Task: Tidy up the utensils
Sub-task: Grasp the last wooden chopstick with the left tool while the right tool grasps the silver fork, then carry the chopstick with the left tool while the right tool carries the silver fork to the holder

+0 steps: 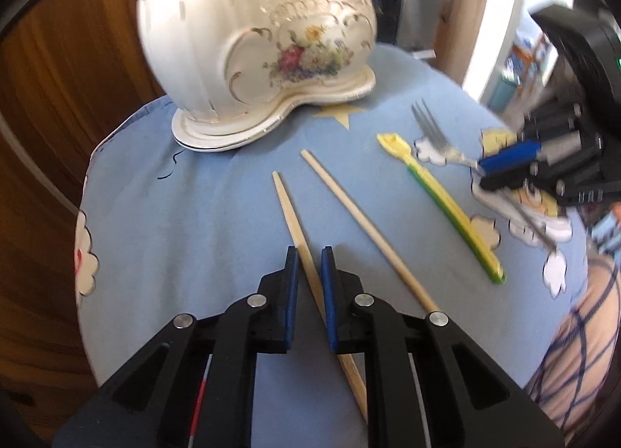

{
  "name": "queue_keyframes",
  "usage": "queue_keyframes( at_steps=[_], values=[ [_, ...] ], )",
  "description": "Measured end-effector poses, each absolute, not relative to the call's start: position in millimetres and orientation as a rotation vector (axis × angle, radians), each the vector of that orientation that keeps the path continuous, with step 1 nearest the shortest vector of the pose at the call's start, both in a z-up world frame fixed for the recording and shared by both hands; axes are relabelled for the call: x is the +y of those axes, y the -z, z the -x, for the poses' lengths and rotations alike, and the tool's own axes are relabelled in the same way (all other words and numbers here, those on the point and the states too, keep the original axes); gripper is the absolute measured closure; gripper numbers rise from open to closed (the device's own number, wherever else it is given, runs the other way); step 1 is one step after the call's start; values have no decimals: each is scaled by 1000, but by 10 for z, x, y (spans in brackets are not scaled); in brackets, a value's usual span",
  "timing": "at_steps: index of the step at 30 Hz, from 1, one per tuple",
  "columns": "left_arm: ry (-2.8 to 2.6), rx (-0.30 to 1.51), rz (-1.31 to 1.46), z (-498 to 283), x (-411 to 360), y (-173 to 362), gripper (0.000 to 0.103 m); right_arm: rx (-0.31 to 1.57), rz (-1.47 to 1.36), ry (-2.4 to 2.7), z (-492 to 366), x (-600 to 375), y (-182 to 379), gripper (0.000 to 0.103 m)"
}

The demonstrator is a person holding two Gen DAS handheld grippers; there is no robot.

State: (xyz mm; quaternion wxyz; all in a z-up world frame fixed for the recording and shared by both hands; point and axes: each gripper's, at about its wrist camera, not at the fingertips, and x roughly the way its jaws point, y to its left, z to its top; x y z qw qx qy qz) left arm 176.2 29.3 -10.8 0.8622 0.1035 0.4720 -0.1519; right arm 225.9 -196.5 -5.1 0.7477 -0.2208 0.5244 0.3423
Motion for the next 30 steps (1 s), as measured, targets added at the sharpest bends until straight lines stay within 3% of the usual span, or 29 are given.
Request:
queue_keyframes(
  at_steps=[16,30],
  values=[
    [385,1230,-310,-1829,481,7,89,1341,586,-760,-2518,-1765,45,88],
    [417,1271,-403,-1854,558,8,95,1309,784,-796,-2366,-1721,72,93]
  ],
)
